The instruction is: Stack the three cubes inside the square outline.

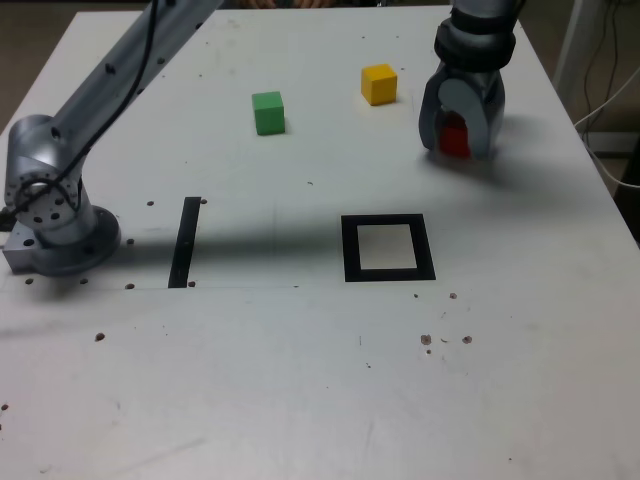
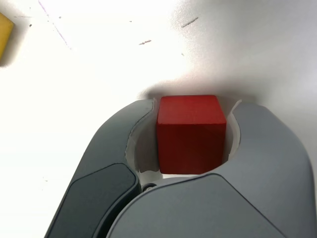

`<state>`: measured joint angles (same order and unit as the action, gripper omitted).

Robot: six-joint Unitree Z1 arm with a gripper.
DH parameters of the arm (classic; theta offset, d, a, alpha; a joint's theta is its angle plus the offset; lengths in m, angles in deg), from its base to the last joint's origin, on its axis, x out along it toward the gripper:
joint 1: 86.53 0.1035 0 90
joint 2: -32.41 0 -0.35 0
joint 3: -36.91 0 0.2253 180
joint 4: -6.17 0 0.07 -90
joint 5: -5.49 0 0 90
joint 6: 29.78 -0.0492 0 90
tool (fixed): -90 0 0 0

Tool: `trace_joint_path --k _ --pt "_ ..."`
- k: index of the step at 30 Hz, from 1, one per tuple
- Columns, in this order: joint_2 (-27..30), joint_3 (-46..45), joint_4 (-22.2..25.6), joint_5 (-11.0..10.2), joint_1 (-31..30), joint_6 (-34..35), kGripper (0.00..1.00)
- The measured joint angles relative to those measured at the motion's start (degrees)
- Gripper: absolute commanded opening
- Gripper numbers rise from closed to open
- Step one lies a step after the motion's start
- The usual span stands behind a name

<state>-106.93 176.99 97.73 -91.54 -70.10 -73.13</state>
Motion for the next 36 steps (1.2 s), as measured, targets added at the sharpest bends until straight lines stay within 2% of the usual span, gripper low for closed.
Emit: trace_joint_path --k 6,14,17,20,24,28,36 --pt "1.4 -0.2 0.3 0.9 0.0 0.8 0.24" --pt "11.5 -10.8 0.1 0.2 -4.4 9.1 0.24" --pt "15.9 -16.1 -0.7 -0.7 -6.8 14.8 0.24" --pt "18.9 -22.0 -2.2 -0.5 -10.7 20.7 0.24" --pt "20.4 -29.7 -3.2 2.1 -14.3 28.7 0.24" --pt "22.0 -32.2 -3.5 3.5 -17.9 36.6 0.24" --pt "24.1 -36.1 -5.3 3.5 -23.7 50.7 0.24"
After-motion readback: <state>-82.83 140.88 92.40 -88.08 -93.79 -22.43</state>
